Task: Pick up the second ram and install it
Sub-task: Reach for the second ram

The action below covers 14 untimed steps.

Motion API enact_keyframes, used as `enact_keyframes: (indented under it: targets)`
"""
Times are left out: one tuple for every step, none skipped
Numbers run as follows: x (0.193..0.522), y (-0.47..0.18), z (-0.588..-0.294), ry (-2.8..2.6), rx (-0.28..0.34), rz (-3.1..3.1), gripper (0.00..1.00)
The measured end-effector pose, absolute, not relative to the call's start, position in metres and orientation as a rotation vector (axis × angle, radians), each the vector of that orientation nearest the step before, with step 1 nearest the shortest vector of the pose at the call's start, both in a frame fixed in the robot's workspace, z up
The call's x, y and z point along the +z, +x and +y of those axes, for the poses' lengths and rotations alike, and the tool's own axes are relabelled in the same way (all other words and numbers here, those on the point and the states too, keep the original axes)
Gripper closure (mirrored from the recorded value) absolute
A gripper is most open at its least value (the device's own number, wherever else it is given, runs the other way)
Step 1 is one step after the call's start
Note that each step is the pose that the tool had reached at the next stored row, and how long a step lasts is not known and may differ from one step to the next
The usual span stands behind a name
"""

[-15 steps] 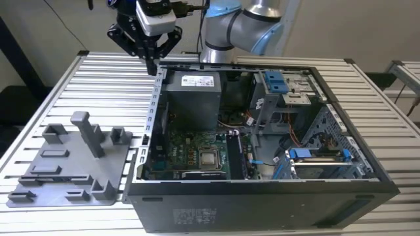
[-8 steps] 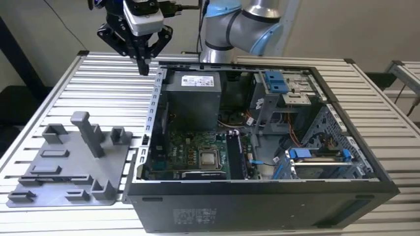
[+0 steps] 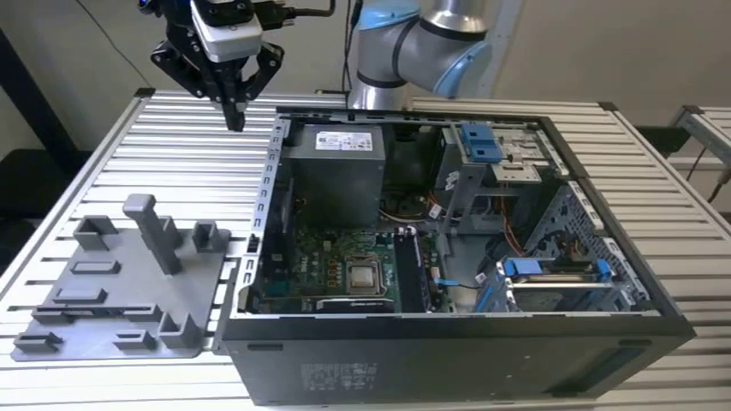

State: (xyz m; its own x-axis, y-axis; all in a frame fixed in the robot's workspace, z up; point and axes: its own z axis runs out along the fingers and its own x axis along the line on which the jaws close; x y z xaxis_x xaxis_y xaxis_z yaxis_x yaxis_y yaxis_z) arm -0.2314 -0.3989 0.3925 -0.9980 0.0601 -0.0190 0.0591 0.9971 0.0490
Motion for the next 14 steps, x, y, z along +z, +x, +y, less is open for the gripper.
enact_keyframes:
  targets:
    - [0.392, -0.234, -0.399, 0.093, 0.076, 3.119, 0.89]
    - [0.392, -0.236, -0.399, 0.093, 0.076, 3.119, 0.89]
    - [0.392, -0.238, -0.399, 0.093, 0.076, 3.119, 0.89]
    - [0.392, -0.241, -0.399, 0.092, 0.076, 3.119, 0.89]
    - [0.392, -0.243, -0.399, 0.092, 0.076, 3.119, 0.89]
    - [0.392, -0.246, -0.399, 0.092, 0.076, 3.119, 0.89]
    - [0.392, -0.248, -0.399, 0.092, 0.076, 3.119, 0.89]
    - [0.392, -0.25, -0.399, 0.092, 0.076, 3.119, 0.89]
    - [0.392, -0.253, -0.399, 0.092, 0.076, 3.119, 0.89]
    - [0.392, -0.256, -0.399, 0.091, 0.076, 3.119, 0.89]
    - [0.392, -0.259, -0.399, 0.091, 0.076, 3.119, 0.89]
    - [0.392, -0.262, -0.399, 0.091, 0.076, 3.119, 0.89]
    - [0.392, -0.265, -0.399, 0.091, 0.076, 3.119, 0.89]
    - [0.392, -0.268, -0.399, 0.091, 0.076, 3.119, 0.89]
